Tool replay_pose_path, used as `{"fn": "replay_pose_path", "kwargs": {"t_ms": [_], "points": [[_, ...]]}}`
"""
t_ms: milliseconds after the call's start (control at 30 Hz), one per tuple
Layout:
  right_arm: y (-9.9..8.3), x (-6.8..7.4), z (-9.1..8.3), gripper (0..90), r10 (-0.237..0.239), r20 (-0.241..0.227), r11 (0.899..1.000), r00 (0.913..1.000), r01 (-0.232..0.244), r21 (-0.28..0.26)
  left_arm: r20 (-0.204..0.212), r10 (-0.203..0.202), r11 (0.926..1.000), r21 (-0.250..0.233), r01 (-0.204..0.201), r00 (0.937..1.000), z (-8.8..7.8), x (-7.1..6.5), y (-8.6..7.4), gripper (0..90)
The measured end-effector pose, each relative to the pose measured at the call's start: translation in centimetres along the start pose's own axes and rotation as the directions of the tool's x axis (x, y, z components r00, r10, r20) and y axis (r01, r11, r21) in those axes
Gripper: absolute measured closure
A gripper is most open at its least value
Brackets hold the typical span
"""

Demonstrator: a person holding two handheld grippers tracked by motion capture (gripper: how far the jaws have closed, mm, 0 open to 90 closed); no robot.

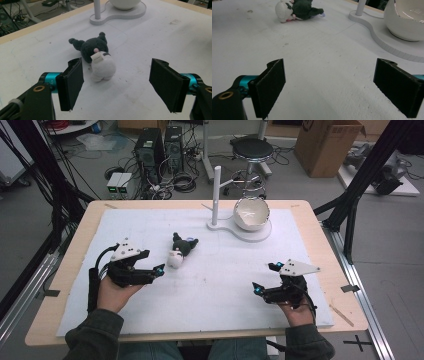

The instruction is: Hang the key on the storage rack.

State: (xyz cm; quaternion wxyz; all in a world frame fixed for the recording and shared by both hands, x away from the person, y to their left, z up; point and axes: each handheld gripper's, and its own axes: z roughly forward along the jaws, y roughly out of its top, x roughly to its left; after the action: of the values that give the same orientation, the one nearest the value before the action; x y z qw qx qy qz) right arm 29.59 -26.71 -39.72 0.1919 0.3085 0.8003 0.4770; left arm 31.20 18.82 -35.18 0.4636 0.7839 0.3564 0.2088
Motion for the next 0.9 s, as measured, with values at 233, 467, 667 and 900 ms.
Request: {"fn": "replay_pose_path", "kwargs": {"t_ms": [233,467,667,900], "points": [[0.0,-0.2,0.0,9.9,0.009,-0.003,1.0,1.0,-0.009,-0.006,-0.009,0.004,0.9997,0.022,-0.004,0.9999,1.6,0.5,2.0,28.5],[0.1,-0.2,0.1,9.9,-0.004,-0.004,1.0,1.0,0.004,-0.026,-0.03,-0.014,0.9992,0.038,0.015,0.9994,2.9,1.0,3.8,28.6],[0.0,-0.4,-0.1,9.9,0.012,0.001,0.999,0.9999,-0.012,-0.034,-0.036,-0.08,0.9959,0.039,0.081,0.9962,4.4,1.7,4.5,28.5],[0.0,-0.5,0.0,9.9,0.02,-0.001,0.999,0.9998,-0.02,-0.034,-0.052,-0.09,0.9911,0.094,0.095,0.9946,6.4,2.5,4.0,32.1]]}}
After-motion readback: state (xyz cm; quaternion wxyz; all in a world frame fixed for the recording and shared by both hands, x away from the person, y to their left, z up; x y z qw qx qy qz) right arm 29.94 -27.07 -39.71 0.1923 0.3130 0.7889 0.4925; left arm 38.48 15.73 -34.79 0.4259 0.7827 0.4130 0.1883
